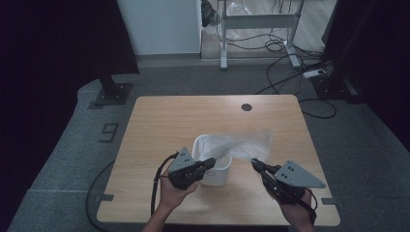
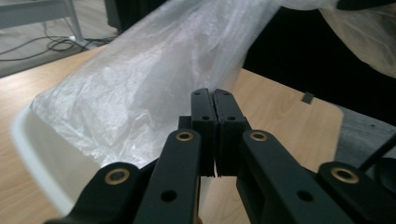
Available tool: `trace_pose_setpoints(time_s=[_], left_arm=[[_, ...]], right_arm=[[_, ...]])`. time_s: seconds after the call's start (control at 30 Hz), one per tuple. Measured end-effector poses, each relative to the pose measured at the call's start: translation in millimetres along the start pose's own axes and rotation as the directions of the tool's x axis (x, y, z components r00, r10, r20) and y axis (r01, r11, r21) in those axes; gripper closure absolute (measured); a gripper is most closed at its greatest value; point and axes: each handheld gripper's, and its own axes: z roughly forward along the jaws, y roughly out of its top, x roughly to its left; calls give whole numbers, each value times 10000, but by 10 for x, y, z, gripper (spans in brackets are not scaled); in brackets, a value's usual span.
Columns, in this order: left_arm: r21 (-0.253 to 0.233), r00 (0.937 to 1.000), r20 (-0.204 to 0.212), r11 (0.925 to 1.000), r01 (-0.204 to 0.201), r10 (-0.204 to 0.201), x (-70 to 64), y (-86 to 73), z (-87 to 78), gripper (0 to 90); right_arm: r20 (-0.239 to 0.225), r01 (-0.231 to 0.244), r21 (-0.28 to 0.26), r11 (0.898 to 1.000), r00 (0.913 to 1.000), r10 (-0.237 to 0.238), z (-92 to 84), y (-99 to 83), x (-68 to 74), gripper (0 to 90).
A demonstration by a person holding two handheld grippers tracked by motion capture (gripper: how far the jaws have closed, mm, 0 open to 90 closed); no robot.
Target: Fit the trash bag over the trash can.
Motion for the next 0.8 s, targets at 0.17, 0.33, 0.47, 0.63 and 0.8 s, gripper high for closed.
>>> trace_pose_setpoints(time_s=[0.17,0.33,0.47,0.63,0.8], left_arm=[[34,9996,189,9998,200,-200,1,-22,26,880],[19,9974,189,9976,693,-694,88,-47,20,783],[-69,9967,-248,9970,766,-768,97,-47,-22,571],[-98,9967,-705,9992,390,-396,68,18,-64,454],[-175,9953,-960,9998,97,-113,38,100,-48,436]], right_arm=[[-46,11,70,10000,10000,-11,19,7,4,887],[-94,7,296,9996,10000,-4,166,4,-6,886],[-109,-53,376,9993,9999,57,234,-11,-20,886],[-147,-79,433,9990,9999,86,276,-23,-10,887],[-254,-117,426,9990,9996,128,312,-10,7,887]])
